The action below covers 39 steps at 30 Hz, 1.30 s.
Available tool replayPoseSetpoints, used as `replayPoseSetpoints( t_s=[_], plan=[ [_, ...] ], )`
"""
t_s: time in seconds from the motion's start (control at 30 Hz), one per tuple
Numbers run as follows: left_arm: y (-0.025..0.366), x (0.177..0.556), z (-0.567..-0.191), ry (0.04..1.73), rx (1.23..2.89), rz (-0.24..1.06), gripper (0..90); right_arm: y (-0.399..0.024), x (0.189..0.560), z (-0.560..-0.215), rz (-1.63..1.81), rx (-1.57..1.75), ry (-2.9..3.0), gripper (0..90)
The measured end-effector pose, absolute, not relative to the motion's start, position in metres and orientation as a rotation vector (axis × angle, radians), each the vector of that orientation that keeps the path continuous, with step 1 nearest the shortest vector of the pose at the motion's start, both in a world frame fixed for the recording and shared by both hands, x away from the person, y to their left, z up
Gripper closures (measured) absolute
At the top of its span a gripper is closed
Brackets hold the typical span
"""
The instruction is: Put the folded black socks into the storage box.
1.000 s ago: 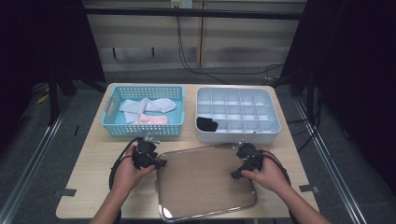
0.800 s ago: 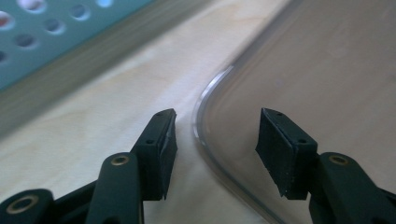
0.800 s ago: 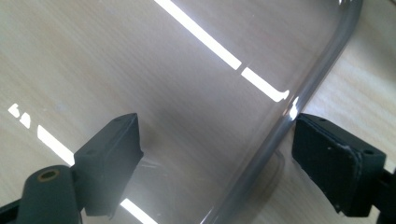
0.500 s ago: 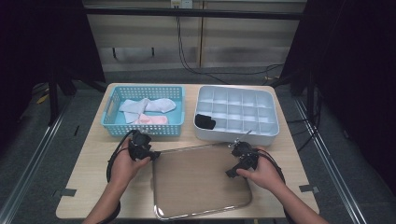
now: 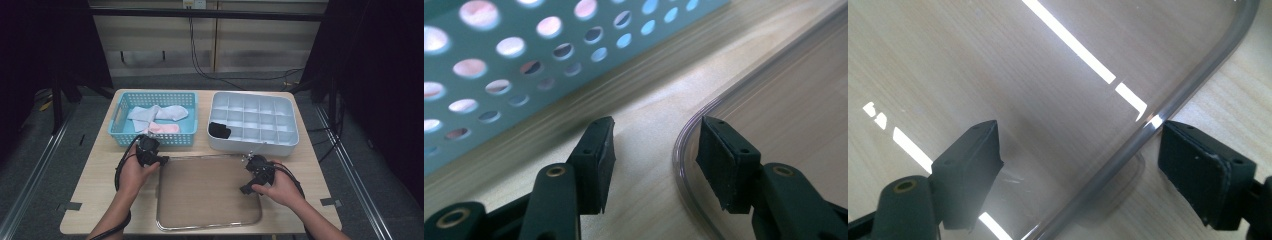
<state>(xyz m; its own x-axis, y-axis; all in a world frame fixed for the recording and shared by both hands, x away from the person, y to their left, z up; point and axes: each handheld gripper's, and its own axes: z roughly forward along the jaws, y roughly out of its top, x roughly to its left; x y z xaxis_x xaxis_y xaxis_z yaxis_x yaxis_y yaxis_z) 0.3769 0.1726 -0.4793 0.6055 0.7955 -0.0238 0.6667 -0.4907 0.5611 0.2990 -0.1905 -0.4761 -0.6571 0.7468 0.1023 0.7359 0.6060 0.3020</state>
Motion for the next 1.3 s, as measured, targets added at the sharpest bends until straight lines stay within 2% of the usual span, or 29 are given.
replayPoseSetpoints(
  t_s=[0.07, 0.17, 0.4, 0.5, 0.57, 0.8, 1.3],
  plan=[
    [0.176, 0.374, -0.477, 1.165, 2.277, 0.259, 47.2, -0.192, 0.299, -0.476, 0.505, 1.273, 2.786, 19.1],
    [0.179, 0.370, -0.472, 1.166, 2.261, 0.259, 46.4, -0.195, 0.298, -0.476, 0.524, 1.280, 2.789, 19.9],
    [0.191, 0.351, -0.470, 1.211, 2.287, 0.164, 45.9, -0.205, 0.293, -0.476, 0.538, 1.302, 2.784, 21.9],
    [0.190, 0.345, -0.474, 1.210, 2.292, 0.124, 48.7, -0.205, 0.289, -0.476, 0.547, 1.294, 2.784, 22.0],
    [0.188, 0.345, -0.477, 1.229, 2.288, 0.079, 56.6, -0.201, 0.288, -0.475, 0.555, 1.286, 2.786, 23.8],
    [0.182, 0.353, -0.477, 1.244, 2.272, 0.085, 66.9, -0.194, 0.292, -0.476, 0.538, 1.289, 2.773, 21.8],
    [0.180, 0.372, -0.477, 1.240, 2.277, 0.139, 68.5, -0.185, 0.302, -0.478, 0.555, 1.326, 2.725, 17.5]
  ],
)
